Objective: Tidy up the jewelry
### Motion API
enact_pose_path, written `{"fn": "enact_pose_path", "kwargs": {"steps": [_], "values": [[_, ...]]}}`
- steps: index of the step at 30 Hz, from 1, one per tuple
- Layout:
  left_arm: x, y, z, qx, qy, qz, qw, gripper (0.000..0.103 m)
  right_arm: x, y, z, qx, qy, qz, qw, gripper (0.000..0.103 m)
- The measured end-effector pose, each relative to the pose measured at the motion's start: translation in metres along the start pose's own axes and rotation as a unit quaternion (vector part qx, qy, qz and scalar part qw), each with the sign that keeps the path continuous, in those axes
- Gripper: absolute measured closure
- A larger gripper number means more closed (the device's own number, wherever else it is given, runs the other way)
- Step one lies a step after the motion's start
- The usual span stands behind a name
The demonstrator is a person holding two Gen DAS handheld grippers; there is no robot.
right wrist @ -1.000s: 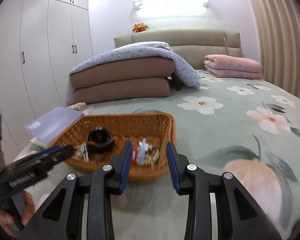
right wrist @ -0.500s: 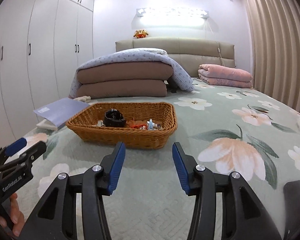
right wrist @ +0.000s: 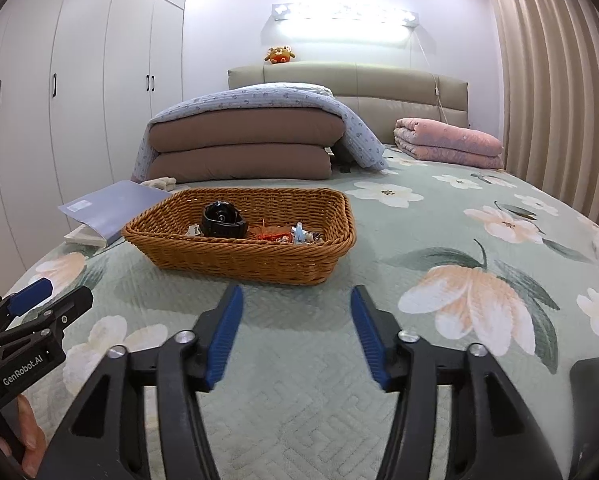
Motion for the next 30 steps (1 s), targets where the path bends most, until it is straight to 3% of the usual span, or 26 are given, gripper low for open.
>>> {"fn": "enact_pose_path", "kwargs": {"steps": [22, 30], "values": [[0.0006, 0.0024, 0.0042, -0.010, -0.007, 0.004, 0.9999, 0.028, -0.0028, 0.0023, 0.0030, -0.007, 0.002, -0.012, 1.000, 0.038], [0.0021, 0.0033, 0.0050, -0.013, -0.002, 0.006, 0.9999, 0.028, -0.0050, 0.0023, 0.0012, -0.004, 0.003, -0.019, 1.000, 0.033]]}}
Point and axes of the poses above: each gripper's, at about its wrist camera, not at the fingertips, and z roughly the way its jaws point, x to its right, y to its underside, the point moved 3 cm from there along z, roughly the way its jaws point, and after that the axes turned 15 degrees about x, right-handed, at the moved point
